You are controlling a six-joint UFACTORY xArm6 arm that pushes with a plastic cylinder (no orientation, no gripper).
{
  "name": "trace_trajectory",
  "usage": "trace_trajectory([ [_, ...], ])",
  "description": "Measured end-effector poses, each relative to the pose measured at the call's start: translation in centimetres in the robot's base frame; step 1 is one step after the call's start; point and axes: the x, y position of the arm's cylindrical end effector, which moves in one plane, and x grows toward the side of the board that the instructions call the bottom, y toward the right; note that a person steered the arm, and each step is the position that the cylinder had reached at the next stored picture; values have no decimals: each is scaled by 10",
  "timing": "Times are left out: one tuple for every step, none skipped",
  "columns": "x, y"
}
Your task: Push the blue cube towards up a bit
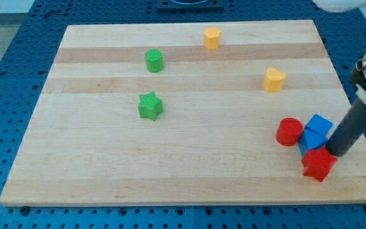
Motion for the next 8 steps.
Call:
trace_trajectory([
  [-16, -7],
  [-15, -30],
  [-12, -64],
  [-12, -63],
  [-13, -35],
  [-34, -32],
  [-60, -32],
  [-46, -37],
])
